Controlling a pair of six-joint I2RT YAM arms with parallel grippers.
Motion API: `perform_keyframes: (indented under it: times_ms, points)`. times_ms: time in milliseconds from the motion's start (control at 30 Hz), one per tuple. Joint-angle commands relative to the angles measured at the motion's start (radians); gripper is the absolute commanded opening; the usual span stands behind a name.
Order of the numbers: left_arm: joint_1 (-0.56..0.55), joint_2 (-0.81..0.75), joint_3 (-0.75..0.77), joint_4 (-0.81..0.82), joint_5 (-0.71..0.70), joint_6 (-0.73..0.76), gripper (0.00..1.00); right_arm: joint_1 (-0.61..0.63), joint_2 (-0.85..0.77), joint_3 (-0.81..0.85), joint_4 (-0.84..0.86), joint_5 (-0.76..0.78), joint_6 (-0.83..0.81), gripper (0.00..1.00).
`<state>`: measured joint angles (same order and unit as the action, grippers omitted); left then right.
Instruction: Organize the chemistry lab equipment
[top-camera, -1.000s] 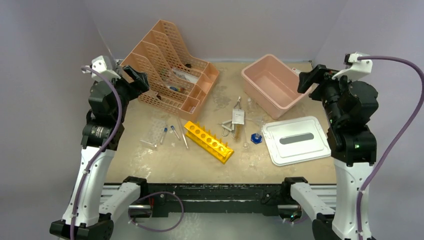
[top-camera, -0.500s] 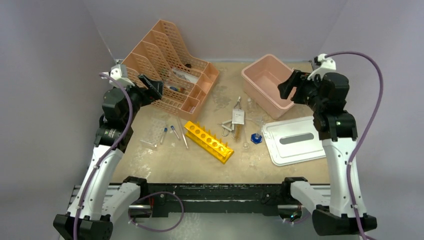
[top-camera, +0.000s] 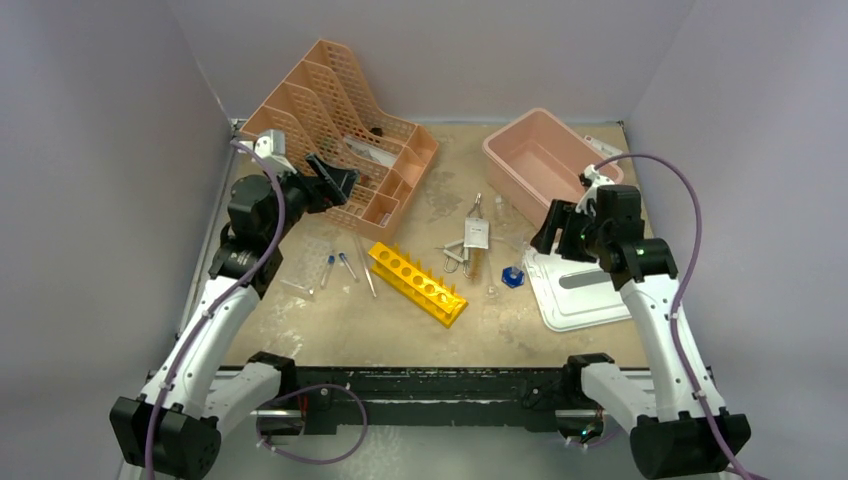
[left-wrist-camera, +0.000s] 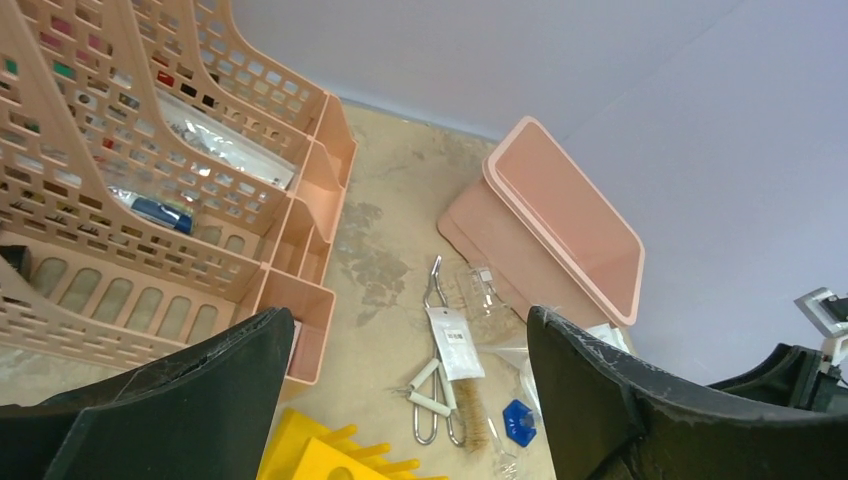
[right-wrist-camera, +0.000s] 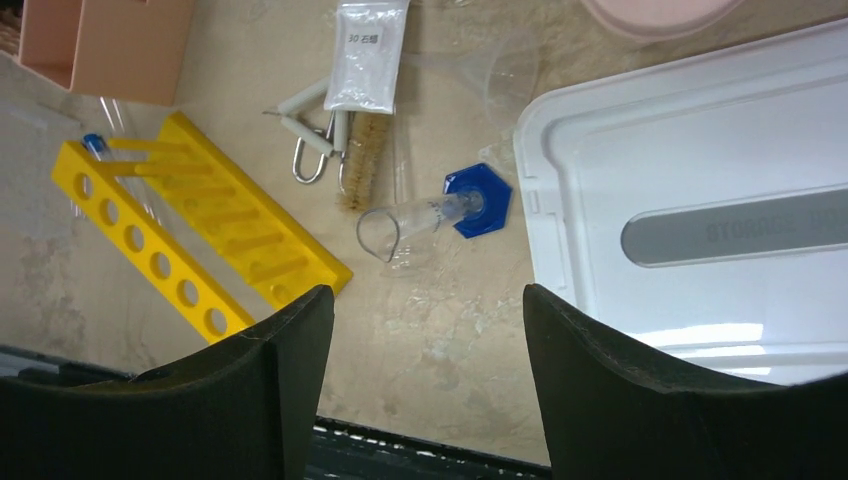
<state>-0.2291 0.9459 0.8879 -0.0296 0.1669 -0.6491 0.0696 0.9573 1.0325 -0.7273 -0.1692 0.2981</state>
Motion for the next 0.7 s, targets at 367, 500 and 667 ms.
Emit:
perform_keyframes:
  times_ms: [367,500,667]
  points:
    - [-0.054,0.111,0.009,0.160,0.094,-0.070,0.82,0.224,0.094,-0.077,0.183,0.194,0.085,0.66]
    - [-0.060,0.123,0.008,0.158,0.094,-0.079,0.81,0.274,0.156,-0.064,0.196,0.319,0.120,0.59]
    - [-0.065,0.134,0.004,0.143,0.092,-0.077,0.80,0.293,0.195,-0.048,0.197,0.329,0.128,0.40]
